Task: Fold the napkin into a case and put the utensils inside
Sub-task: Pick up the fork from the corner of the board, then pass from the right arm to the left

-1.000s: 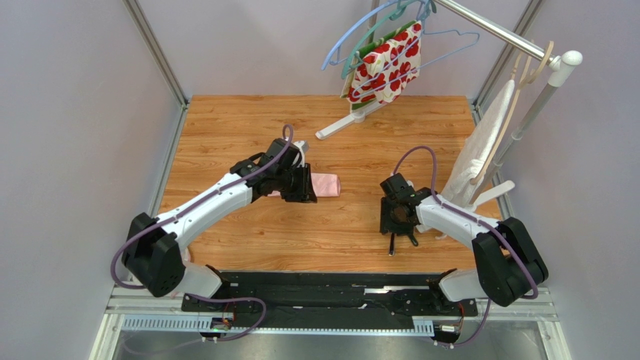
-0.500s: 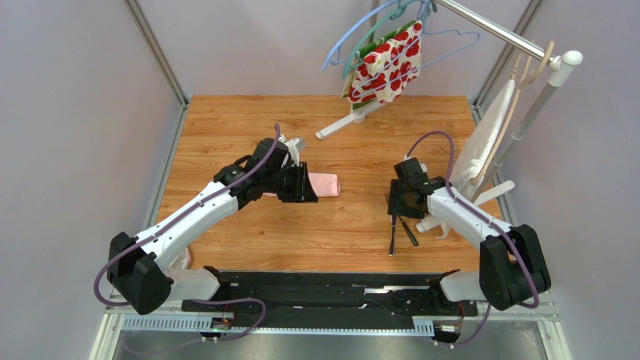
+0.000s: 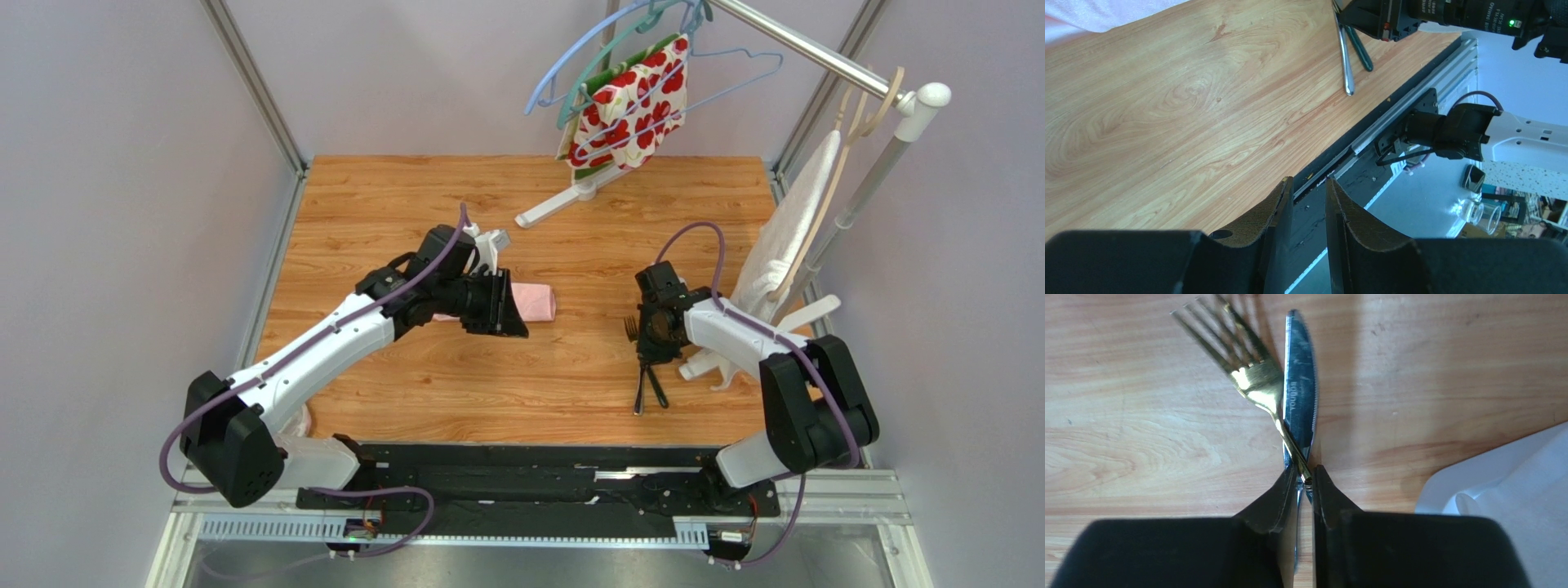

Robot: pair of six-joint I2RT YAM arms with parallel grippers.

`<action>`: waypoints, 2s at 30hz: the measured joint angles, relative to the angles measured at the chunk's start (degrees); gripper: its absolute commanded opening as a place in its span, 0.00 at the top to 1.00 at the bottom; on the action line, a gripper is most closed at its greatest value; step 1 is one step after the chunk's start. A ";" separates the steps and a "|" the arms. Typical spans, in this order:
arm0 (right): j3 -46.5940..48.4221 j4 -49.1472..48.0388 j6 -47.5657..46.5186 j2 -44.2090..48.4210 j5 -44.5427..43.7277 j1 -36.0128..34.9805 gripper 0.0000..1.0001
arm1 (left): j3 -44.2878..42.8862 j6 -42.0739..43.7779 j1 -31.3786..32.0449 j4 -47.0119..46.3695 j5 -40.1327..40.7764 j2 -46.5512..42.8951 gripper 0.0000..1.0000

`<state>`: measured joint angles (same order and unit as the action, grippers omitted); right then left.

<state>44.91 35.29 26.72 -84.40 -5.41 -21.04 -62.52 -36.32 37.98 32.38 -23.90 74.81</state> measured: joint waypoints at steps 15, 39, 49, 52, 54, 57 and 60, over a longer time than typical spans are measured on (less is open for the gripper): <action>-1.66 -2.19 -4.52 11.58 5.25 -2.03 1.00 | -3.17 -2.89 -0.20 -2.62 -4.11 6.78 0.61; -6.84 -2.14 2.23 6.16 9.07 -2.49 1.00 | -4.79 -8.17 -2.08 -11.52 -14.80 16.02 0.62; -0.48 3.96 -2.25 10.82 8.81 -5.05 1.00 | -6.08 -1.60 -2.14 -5.35 -13.03 14.53 0.61; 4.15 4.11 -5.01 14.36 17.46 -4.85 1.00 | -10.21 3.43 -2.45 1.20 -11.28 14.47 0.60; 6.23 2.51 -6.60 14.88 25.99 -4.87 1.00 | -13.73 6.95 -2.91 5.55 -10.40 14.19 0.58; 8.00 -0.04 -8.57 12.57 39.15 -5.60 1.00 | -17.44 12.70 -4.24 11.69 -8.37 11.61 0.50; 9.03 -0.66 -10.60 9.16 49.16 -7.28 1.00 | -18.75 17.75 -5.57 17.70 -4.50 6.67 0.34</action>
<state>53.93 34.63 16.12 -75.24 43.75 -28.32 -81.28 -18.57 32.40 50.09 -28.40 81.47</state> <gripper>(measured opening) 0.058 0.590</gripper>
